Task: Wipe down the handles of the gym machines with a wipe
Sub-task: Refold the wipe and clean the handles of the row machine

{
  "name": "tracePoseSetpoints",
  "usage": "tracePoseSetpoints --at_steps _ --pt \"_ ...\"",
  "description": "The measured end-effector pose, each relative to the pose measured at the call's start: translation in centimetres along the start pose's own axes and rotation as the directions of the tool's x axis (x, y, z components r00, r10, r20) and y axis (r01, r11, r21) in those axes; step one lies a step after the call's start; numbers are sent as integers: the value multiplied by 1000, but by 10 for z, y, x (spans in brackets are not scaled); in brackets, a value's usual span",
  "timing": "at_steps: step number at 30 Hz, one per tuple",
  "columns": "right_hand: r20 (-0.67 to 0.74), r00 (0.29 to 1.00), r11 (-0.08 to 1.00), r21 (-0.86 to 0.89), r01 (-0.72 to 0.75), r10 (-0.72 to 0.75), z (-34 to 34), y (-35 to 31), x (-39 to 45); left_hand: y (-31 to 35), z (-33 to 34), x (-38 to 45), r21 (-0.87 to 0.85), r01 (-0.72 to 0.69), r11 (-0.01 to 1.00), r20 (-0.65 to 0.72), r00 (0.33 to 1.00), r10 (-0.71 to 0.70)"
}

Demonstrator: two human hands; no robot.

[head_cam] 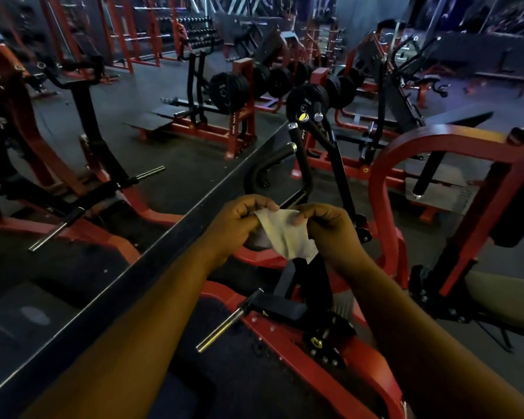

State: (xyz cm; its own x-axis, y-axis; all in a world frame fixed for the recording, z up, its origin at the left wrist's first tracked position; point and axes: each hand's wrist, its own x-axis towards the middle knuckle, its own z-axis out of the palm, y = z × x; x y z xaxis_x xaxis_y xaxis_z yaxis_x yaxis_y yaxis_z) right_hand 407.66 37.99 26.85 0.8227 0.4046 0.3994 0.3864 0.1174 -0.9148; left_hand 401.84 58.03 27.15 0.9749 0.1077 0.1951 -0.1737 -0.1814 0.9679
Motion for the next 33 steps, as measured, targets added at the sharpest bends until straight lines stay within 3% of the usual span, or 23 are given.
tracePoseSetpoints --at_steps 2,4,7,8,10,13,16,18,20,22,25,27,29,33 --pt "-19 999 999 -30 -27 27 -6 10 11 -6 2 14 -37 80 996 14 997 -79" --pt "-60 987 988 37 -149 151 -12 17 17 -16 6 28 -89 163 983 34 986 -160" --pt "-40 918 866 349 -358 395 -24 34 32 -27 16 54 -145 260 955 79 965 -251" --pt "27 882 778 459 -428 470 -29 43 38 -29 21 63 -119 258 959 65 966 -252" --pt "165 810 659 502 -560 563 -41 71 54 -34 31 86 36 191 981 2 982 -191" --pt "241 777 696 347 -629 582 -60 113 83 -46 45 129 282 87 956 -13 996 -87" --pt "189 834 779 298 -552 518 -83 138 121 -53 51 173 562 -13 827 -14 1000 26" --pt "75 899 886 155 -437 431 -105 155 156 -58 53 205 788 -141 599 4 975 224" --pt "-56 950 941 -131 -312 307 -124 168 194 -60 53 233 919 -165 357 31 935 352" --pt "-99 977 918 -336 -213 191 -141 178 234 -62 55 261 974 -76 216 -5 937 350" --pt "-43 998 904 -423 -67 53 -148 178 291 -68 50 295 995 86 55 -95 976 194" --pt "8 996 870 -486 82 -90 -143 175 326 -71 47 308 988 153 -2 -152 987 52" --pt "105 978 802 -560 207 -179 -134 179 356 -70 44 312 984 180 14 -179 983 -31" --pt "437 883 594 -669 447 -172 -128 227 384 -72 38 321 984 171 54 -169 985 -39"
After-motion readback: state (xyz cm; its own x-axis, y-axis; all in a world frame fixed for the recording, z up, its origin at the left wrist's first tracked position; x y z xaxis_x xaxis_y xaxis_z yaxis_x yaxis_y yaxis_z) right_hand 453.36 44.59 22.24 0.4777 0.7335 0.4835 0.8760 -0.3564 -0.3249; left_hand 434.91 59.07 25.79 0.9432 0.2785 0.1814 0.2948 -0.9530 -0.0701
